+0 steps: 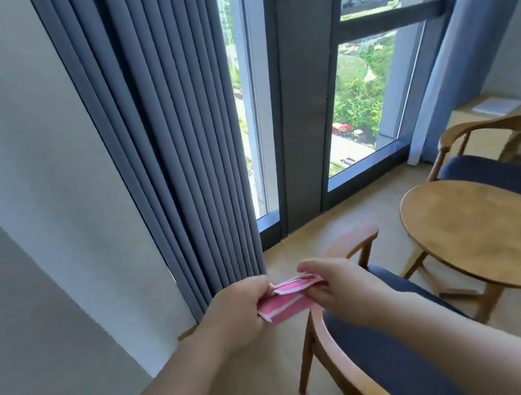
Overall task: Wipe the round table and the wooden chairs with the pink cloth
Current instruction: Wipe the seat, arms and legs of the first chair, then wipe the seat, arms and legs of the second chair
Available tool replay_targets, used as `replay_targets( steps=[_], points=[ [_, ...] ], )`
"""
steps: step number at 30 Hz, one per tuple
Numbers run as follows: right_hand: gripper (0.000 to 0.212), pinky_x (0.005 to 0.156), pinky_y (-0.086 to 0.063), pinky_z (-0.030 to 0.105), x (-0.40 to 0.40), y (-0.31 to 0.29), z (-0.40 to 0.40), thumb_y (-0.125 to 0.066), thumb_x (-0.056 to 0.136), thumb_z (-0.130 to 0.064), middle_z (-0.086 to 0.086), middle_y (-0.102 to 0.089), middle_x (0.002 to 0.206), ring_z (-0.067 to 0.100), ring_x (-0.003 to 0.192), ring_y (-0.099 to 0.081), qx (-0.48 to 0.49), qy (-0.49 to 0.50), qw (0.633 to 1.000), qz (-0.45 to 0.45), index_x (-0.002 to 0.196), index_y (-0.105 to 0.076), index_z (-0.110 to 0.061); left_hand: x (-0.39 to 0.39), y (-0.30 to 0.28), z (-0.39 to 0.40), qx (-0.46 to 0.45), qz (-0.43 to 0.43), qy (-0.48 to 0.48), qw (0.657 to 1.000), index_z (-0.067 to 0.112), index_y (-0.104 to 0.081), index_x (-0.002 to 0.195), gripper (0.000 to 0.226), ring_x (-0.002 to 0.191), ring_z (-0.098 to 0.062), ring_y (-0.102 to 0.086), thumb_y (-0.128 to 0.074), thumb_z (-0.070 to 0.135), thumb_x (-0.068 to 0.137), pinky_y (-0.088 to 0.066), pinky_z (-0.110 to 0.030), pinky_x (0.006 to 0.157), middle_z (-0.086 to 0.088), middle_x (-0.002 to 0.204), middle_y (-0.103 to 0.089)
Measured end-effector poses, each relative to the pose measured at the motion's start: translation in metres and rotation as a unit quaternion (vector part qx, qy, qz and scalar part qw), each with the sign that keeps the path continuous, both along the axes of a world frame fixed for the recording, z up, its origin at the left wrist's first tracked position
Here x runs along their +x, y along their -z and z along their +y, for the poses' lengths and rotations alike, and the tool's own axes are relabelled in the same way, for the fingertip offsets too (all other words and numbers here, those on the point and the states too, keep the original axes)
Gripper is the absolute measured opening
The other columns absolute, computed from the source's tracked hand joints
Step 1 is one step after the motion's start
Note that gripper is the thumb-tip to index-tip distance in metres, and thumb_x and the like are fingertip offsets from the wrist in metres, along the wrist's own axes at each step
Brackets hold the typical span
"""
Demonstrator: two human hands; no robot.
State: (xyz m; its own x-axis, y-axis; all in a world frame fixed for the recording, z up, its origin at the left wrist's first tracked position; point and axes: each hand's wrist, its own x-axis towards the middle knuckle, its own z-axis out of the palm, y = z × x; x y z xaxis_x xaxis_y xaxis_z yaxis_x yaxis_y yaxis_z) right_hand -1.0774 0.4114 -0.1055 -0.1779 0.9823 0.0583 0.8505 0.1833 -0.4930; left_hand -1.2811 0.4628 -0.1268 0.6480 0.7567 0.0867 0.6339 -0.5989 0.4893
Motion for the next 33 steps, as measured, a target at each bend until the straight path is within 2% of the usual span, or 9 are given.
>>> replay_targets(
  steps=[6,10,13,20,22,25,27,31,33],
  points=[
    [0.013,0.072,-0.048,0.022,0.073,0.012,0.055,-0.058,0.093,-0.021,-0.007,-0.064,0.088,0.009,0.080,-0.058,-0.022,0.035,0.999,0.023,0.102,-0.066,-0.022,0.080,0.008,0.051,-0.005,-0.011,0.024,1.000,0.041,-0.051,0.092,0.018,0.071,0.002,-0.057,-0.064,0.050,0.084,-0.042,-0.012,0.057,0.019,0.077,-0.058],
    [0.011,0.066,-0.043,0.015,0.114,-0.001,0.101,-0.059,0.091,-0.020,-0.010,-0.061,0.084,0.004,0.077,-0.056,0.003,0.046,0.998,0.044,0.097,-0.068,-0.024,0.121,-0.006,0.091,-0.043,-0.020,0.034,0.998,0.047,-0.036,0.121,0.049,0.078,0.003,-0.062,-0.067,0.040,0.084,-0.055,-0.017,0.066,0.020,0.095,-0.061],
    [0.012,0.062,-0.035,0.010,0.138,-0.013,0.131,-0.059,0.090,-0.019,-0.015,-0.057,0.080,0.001,0.074,-0.053,0.023,0.054,0.998,0.037,0.094,-0.068,-0.026,0.144,-0.018,0.126,-0.053,-0.028,0.062,0.996,0.054,-0.030,0.127,0.062,0.084,0.004,-0.061,-0.068,0.032,0.083,-0.055,-0.017,0.065,0.025,0.102,-0.056],
    [0.016,0.076,-0.052,0.031,0.196,-0.009,0.186,-0.058,0.089,-0.015,-0.003,-0.066,0.091,0.010,0.084,-0.059,0.017,0.130,0.991,0.039,0.099,-0.070,-0.017,0.217,-0.005,0.227,-0.044,-0.007,0.179,0.983,0.054,-0.028,0.128,0.071,0.096,0.003,-0.057,-0.071,0.023,0.080,-0.054,-0.015,0.072,0.037,0.107,-0.043],
    [0.016,0.078,-0.052,0.030,0.210,-0.005,0.195,-0.056,0.090,-0.014,-0.001,-0.067,0.093,0.010,0.085,-0.059,0.009,0.177,0.983,0.039,0.099,-0.070,-0.015,0.245,0.001,0.257,-0.040,0.001,0.241,0.970,0.056,-0.029,0.126,0.072,0.098,0.005,-0.052,-0.070,0.021,0.079,-0.051,-0.012,0.072,0.042,0.104,-0.037],
    [0.017,0.080,-0.050,0.028,0.228,0.000,0.208,-0.055,0.090,-0.011,0.001,-0.067,0.096,0.012,0.087,-0.060,-0.006,0.274,0.961,0.041,0.101,-0.069,-0.014,0.291,0.011,0.303,-0.051,-0.002,0.330,0.942,0.054,-0.035,0.124,0.064,0.098,0.001,-0.052,-0.065,0.018,0.080,-0.053,-0.016,0.073,0.035,0.110,-0.043],
    [0.019,0.081,-0.047,0.027,0.233,0.001,0.215,-0.055,0.089,-0.008,0.002,-0.067,0.098,0.014,0.090,-0.059,-0.019,0.336,0.941,0.039,0.102,-0.069,-0.012,0.319,0.013,0.326,-0.054,0.004,0.396,0.917,0.051,-0.040,0.124,0.059,0.096,0.000,-0.050,-0.063,0.019,0.081,-0.046,-0.010,0.074,0.033,0.109,-0.045],
    [0.018,0.080,-0.048,0.029,0.236,0.001,0.210,-0.054,0.091,-0.011,-0.001,-0.064,0.097,0.014,0.088,-0.057,-0.047,0.434,0.899,0.037,0.102,-0.067,-0.015,0.362,0.013,0.345,-0.073,0.008,0.503,0.861,0.045,-0.045,0.122,0.052,0.090,0.013,-0.043,-0.064,0.021,0.080,-0.034,0.003,0.069,0.046,0.095,-0.041],
    [0.017,0.080,-0.048,0.032,0.238,0.000,0.200,-0.052,0.092,-0.012,-0.001,-0.063,0.096,0.014,0.087,-0.056,-0.055,0.481,0.875,0.034,0.101,-0.067,-0.015,0.384,0.012,0.344,-0.068,0.008,0.542,0.837,0.047,-0.045,0.117,0.048,0.092,0.018,-0.044,-0.067,0.023,0.081,-0.035,0.002,0.071,0.041,0.096,-0.045]
  ],
)
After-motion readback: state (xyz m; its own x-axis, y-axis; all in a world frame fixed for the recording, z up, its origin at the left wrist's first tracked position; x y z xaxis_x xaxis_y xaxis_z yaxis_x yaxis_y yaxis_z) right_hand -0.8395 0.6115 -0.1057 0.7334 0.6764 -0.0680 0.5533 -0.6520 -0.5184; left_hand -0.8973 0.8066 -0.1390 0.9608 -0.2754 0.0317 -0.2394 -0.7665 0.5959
